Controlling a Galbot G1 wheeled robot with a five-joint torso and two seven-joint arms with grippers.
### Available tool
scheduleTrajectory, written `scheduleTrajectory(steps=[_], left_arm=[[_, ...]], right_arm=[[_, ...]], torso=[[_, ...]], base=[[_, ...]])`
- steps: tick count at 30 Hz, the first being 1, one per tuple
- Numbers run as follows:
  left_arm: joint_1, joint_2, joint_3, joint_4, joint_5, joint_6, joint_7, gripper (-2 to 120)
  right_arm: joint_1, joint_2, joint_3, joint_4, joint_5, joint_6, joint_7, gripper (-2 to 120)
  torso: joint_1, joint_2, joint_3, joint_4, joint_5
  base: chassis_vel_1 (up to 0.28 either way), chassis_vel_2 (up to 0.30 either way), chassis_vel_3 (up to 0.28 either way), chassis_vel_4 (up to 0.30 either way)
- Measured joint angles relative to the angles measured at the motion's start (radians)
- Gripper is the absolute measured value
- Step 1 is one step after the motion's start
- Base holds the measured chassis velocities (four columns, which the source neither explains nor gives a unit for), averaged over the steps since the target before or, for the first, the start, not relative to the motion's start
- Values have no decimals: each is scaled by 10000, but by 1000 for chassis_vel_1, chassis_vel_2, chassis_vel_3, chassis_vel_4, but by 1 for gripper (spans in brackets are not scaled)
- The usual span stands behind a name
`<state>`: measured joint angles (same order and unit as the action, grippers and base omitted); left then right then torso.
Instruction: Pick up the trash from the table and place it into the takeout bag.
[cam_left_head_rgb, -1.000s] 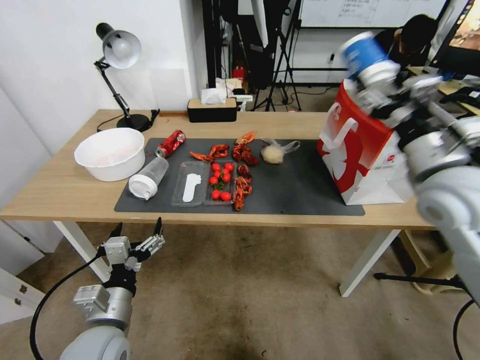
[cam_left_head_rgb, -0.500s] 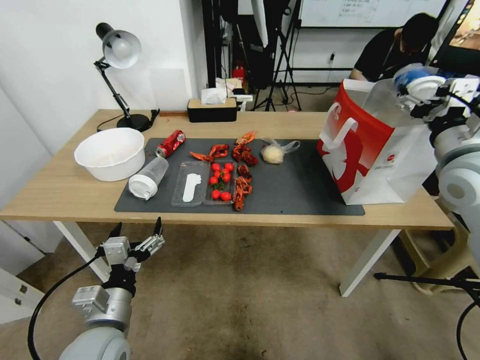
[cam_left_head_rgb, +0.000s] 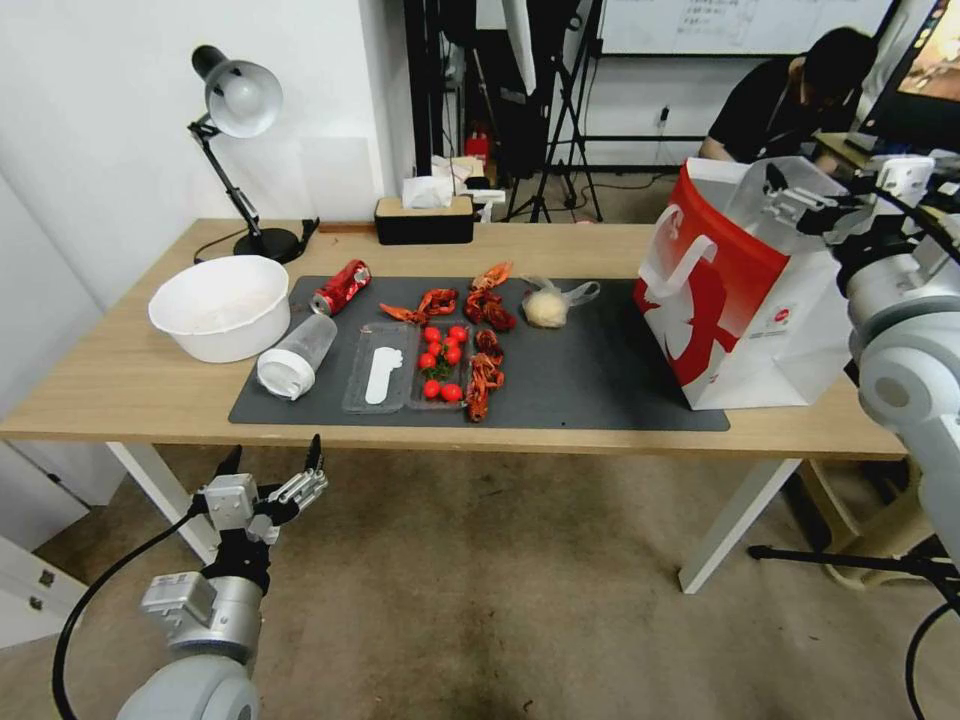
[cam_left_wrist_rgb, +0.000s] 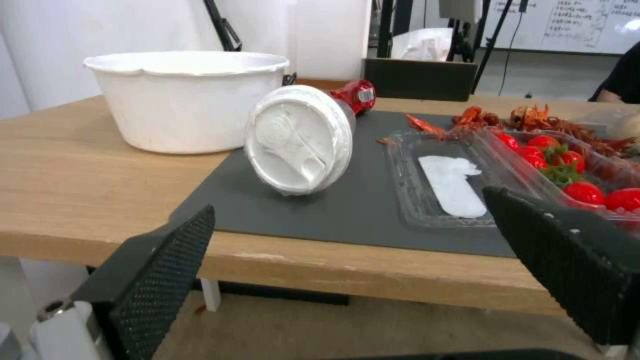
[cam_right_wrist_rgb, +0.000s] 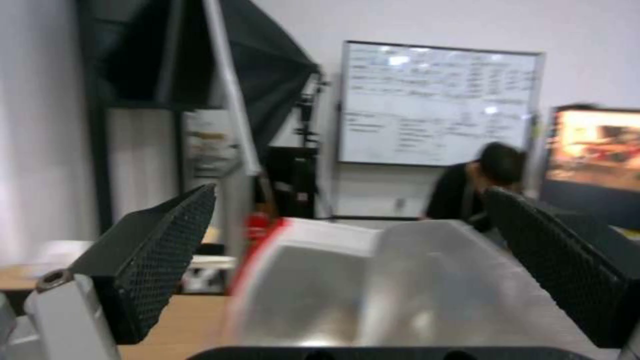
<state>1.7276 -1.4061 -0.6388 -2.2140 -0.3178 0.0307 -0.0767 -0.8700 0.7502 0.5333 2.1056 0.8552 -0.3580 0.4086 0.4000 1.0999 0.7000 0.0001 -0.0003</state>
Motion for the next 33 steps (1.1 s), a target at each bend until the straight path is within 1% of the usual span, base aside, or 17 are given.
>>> scheduleTrajectory(steps=[4,6,7,9,11,13,15,17,18,20,21,23,25,26,29,30,33], left_arm=[[-14,6,0,15,-6,0,3,100],[-20,7,0,15,-12,0,10,100],[-20,7,0,15,-12,0,10,100],[-34,21,-13,18,-31,0,20,100],[-37,28,-18,22,-38,0,23,100],[-57,57,-46,57,-77,0,30,100],[-63,66,-51,70,-99,0,33,100],[-52,150,-48,100,-172,0,38,100],[-52,150,-48,100,-172,0,38,100],[-29,212,-47,102,-190,-6,64,100],[-29,212,-47,102,-190,-6,64,100],[-23,232,-57,101,-203,-12,80,100],[-21,238,-85,102,-233,-28,86,100],[-21,238,-85,102,-233,-28,86,100],[-2,267,-87,102,-254,-40,90,100],[-2,267,-87,102,-254,-40,90,100],[7,335,-112,96,-316,-60,94,100]], right_arm=[[-272,22,-8,383,445,107,-152,100],[-769,107,26,812,575,394,-569,100],[-769,107,26,812,575,394,-569,100],[-1465,268,115,1240,513,766,-1111,100],[-1634,305,143,1318,477,835,-1209,100],[-2421,488,251,1625,202,1152,-1614,100],[-2741,570,276,1727,3,1276,-1746,100],[-3580,817,297,1873,-885,1619,-1942,100],[-3580,817,297,1873,-885,1619,-1942,100],[-4229,1082,354,1956,-1541,1941,-2037,100],[-4229,1082,354,1956,-1541,1941,-2037,100],[-4775,1370,424,2014,-1901,2214,-2101,100],[-5731,1984,523,2031,-2450,2848,-2287,100],[-5731,1984,523,2031,-2450,2848,-2287,100],[-6713,2592,519,1974,-3008,3663,-2552,100],[-6713,2592,519,1974,-3008,3663,-2552,100],[-7580,3220,467,1855,-3516,4405,-2822,100]], torso=[[0,0,0,0,0],[0,0,0,0,0],[0,0,0,0,0],[0,0,0,-1,2],[0,0,0,0,1],[0,2,-1,-2,1],[-1,2,0,-3,2],[-2,2,-1,-2,1],[-2,2,-1,-2,1],[-2,2,-1,0,2],[-2,2,-1,0,2],[-2,2,-1,-2,2],[-2,2,-2,-1,3],[-2,2,-2,-1,3],[-2,2,-1,-2,1],[-2,2,-1,-2,1],[-3,2,-1,-4,2]], base=[[0,0,0,0],[0,0,0,0],[0,0,0,0],[0,0,0,0],[0,0,0,0],[0,0,0,0],[0,0,0,0],[0,0,0,0],[0,0,0,0],[0,0,0,0],[0,0,0,0],[0,0,0,0],[0,0,0,0],[0,0,0,0],[0,0,0,0],[0,0,0,0],[0,0,0,0]])
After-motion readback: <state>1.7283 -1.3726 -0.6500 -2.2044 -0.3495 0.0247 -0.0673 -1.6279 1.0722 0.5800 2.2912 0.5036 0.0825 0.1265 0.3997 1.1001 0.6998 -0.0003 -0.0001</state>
